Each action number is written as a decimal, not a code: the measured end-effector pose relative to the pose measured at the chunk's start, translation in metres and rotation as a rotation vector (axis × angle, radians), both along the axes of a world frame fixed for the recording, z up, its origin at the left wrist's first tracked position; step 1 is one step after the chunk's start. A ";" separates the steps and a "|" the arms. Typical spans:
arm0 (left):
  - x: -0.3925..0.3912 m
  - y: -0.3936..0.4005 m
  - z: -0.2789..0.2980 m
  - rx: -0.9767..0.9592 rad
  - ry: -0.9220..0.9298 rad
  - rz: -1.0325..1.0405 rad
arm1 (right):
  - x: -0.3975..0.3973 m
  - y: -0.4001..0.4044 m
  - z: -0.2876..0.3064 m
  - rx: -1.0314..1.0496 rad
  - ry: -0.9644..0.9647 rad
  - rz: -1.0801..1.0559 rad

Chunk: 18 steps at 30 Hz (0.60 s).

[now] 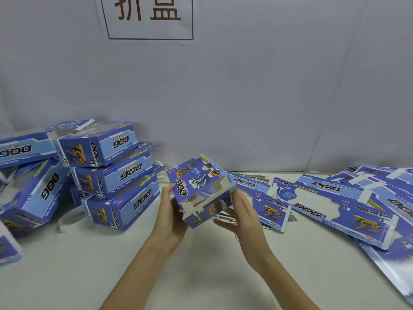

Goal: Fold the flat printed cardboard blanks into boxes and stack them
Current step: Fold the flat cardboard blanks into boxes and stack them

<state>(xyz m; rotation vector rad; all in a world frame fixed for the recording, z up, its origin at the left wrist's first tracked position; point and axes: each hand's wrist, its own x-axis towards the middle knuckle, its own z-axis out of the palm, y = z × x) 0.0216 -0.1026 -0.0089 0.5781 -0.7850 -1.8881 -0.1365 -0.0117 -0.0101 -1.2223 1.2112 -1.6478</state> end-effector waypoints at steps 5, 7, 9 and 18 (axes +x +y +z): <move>-0.001 0.003 0.001 -0.124 -0.113 0.117 | -0.001 -0.003 0.006 0.071 -0.170 0.001; -0.001 0.005 0.004 -0.227 -0.179 0.164 | -0.003 -0.006 0.003 0.137 -0.221 0.013; -0.001 0.007 0.004 -0.345 -0.324 0.223 | -0.006 -0.007 0.000 0.170 -0.270 0.020; -0.009 0.019 0.009 -0.593 -0.438 0.095 | -0.011 -0.009 -0.004 0.066 -0.387 -0.085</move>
